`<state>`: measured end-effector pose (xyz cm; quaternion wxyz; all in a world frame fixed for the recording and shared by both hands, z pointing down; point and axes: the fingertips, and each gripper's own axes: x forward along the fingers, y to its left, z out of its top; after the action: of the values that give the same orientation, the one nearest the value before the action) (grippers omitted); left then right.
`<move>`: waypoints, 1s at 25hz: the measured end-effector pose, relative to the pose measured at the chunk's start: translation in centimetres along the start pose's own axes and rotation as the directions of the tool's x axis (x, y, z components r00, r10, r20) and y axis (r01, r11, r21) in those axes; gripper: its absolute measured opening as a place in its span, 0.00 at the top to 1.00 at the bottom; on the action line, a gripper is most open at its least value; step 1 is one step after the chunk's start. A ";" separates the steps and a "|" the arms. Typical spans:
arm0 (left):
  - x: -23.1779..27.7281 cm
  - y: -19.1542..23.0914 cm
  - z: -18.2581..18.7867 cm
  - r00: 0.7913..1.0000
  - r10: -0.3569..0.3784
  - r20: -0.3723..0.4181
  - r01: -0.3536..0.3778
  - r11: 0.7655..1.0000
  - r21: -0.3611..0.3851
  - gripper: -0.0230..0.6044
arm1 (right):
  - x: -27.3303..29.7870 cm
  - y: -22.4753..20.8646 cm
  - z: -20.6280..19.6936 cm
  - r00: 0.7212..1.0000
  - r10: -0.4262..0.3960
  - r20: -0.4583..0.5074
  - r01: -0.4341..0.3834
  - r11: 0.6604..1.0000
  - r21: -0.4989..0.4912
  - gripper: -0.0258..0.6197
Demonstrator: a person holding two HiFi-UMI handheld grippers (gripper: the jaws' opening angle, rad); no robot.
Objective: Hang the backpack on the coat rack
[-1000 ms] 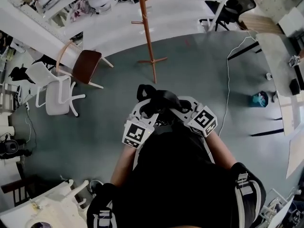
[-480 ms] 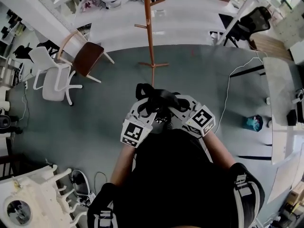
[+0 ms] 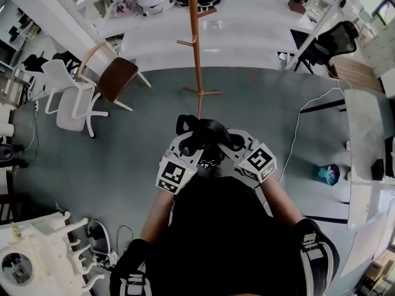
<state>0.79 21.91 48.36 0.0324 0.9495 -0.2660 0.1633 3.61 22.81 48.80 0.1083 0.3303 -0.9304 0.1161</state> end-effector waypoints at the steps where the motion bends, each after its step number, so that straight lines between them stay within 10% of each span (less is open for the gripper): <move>1: 0.2 0.4 0.0 1.000 -0.004 -0.002 0.004 1.000 -0.002 0.82 | 0.3 -0.3 0.0 1.000 -0.006 -0.003 0.006 1.000 0.002 0.83; 25: 6.3 22.4 0.3 0.966 -0.257 -0.040 0.259 0.965 0.050 0.82 | 18.0 -12.5 5.9 0.970 -0.239 -0.032 0.241 0.962 0.124 0.83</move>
<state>-5.59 -0.44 49.56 0.0316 0.9737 -0.1350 0.1806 -2.80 1.04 50.03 0.1083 0.4459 -0.8733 0.1639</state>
